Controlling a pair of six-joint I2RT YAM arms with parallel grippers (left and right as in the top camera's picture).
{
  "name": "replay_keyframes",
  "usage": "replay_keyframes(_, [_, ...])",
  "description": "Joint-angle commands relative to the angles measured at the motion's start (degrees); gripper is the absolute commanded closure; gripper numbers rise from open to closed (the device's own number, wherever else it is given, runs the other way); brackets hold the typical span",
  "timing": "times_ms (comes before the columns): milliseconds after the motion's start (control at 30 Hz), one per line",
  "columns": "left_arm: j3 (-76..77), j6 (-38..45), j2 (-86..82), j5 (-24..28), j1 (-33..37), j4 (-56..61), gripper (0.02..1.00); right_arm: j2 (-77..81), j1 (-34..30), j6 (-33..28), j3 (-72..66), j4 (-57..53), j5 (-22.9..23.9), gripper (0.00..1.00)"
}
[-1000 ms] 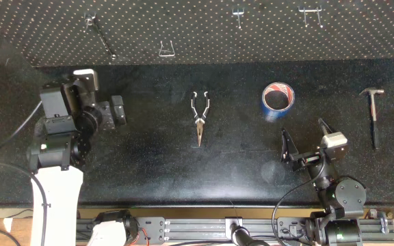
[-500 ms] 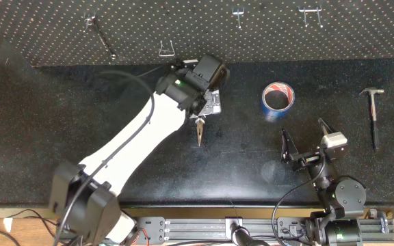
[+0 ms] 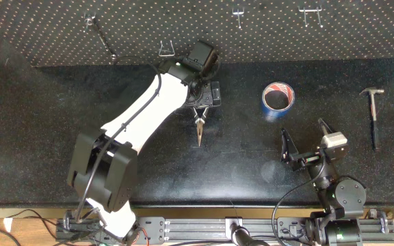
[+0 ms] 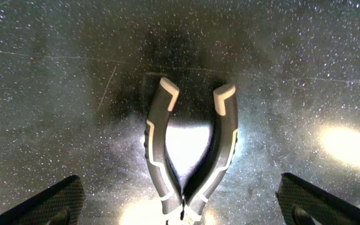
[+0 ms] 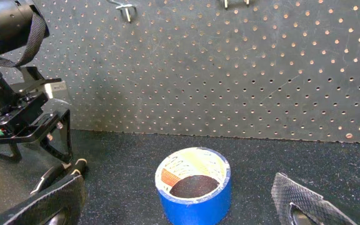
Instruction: Place Tools Onto Pegboard
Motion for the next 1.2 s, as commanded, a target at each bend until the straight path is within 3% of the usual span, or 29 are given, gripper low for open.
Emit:
replay_keyframes(33, [5.6, 1.8, 5.2, -0.7, 0.0, -0.9, 0.023, -0.4, 0.3, 0.0, -0.2, -0.2, 0.1, 0.025])
replay_keyframes(567, [7.8, 3.3, 11.0, -2.8, 0.1, 0.1, 0.023, -0.4, 0.3, 0.0, -0.2, -0.2, 0.1, 0.025])
replay_keyframes(1000, [7.8, 3.3, 12.7, 1.1, 0.1, 0.2, 0.023, -0.4, 0.3, 0.0, -0.2, -0.2, 0.1, 0.025])
replay_keyframes(1067, [7.8, 3.3, 12.7, 1.5, 0.1, 0.0, 0.165, -0.4, 0.3, 0.0, -0.2, -0.2, 0.1, 0.025])
replay_keyframes(1100, [7.8, 3.3, 12.7, 1.4, 0.1, -0.5, 0.325, -0.4, 0.3, 0.0, -0.2, -0.2, 0.1, 0.027])
replay_keyframes(1200, [7.8, 3.3, 12.7, 1.4, 0.1, -2.1, 0.362, -0.4, 0.3, 0.0, -0.2, -0.2, 0.1, 0.025])
